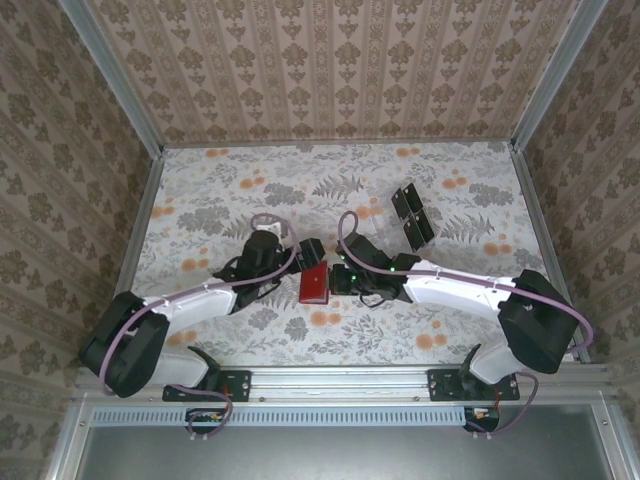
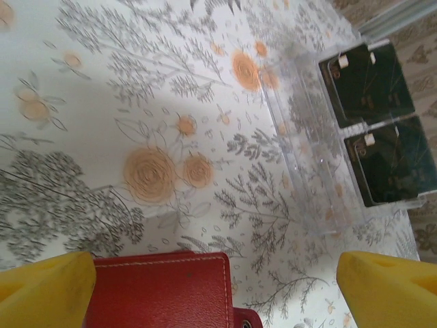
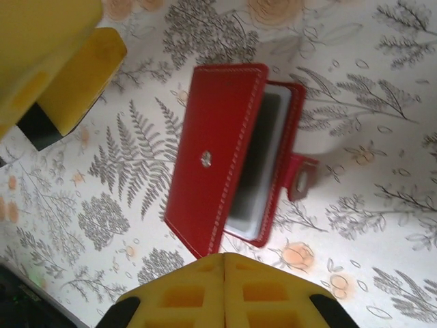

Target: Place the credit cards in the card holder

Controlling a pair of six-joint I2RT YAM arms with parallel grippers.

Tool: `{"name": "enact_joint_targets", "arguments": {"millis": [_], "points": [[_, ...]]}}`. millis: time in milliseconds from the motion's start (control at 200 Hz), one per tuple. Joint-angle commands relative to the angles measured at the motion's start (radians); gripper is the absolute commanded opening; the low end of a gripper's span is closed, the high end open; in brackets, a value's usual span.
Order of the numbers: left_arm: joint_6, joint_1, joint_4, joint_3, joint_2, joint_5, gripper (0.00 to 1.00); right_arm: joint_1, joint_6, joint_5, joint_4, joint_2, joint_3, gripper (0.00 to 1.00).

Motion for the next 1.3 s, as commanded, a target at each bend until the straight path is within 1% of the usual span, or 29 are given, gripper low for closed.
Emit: {"name": "enact_joint_targets", "arguments": {"millis": [0,105,195,350,480,595,740,955,1295], "points": [[0.047,0.041,-0.078,-0.005,-0.067,0.036,1.0,0.004,-0.003,0.039,-0.055,0.031,0.074,0.08],[0.075,0.085,-0.172,-0.012,-0.125,0.036,1.0,0.004,-0.023,0.043,-0.085,0.089,0.139,0.08],[0.119,0.105,-0.305,-0.004,-0.172,0.019,1.0,0.003,-0.041,0.046,-0.106,0.151,0.186,0.07],[0.217,0.107,-0.512,0.011,-0.239,-0.021,1.0,-0.003,-0.066,0.049,-0.123,0.248,0.244,0.03],[0.258,0.1,-0.591,-0.005,-0.268,-0.034,1.0,-0.016,-0.089,0.036,-0.116,0.324,0.275,0.01],[0.286,0.069,-0.635,-0.012,-0.263,-0.059,1.0,-0.023,-0.108,0.02,-0.107,0.371,0.295,0.0],[0.307,0.016,-0.638,-0.025,-0.241,-0.094,1.0,-0.027,-0.114,0.008,-0.096,0.392,0.296,0.0],[0.329,-0.048,-0.573,-0.046,-0.216,-0.128,1.0,-0.029,-0.113,-0.014,-0.076,0.413,0.283,0.0],[0.365,-0.103,-0.466,-0.051,-0.15,-0.143,1.0,-0.035,-0.116,-0.026,-0.071,0.418,0.28,0.0]]}}
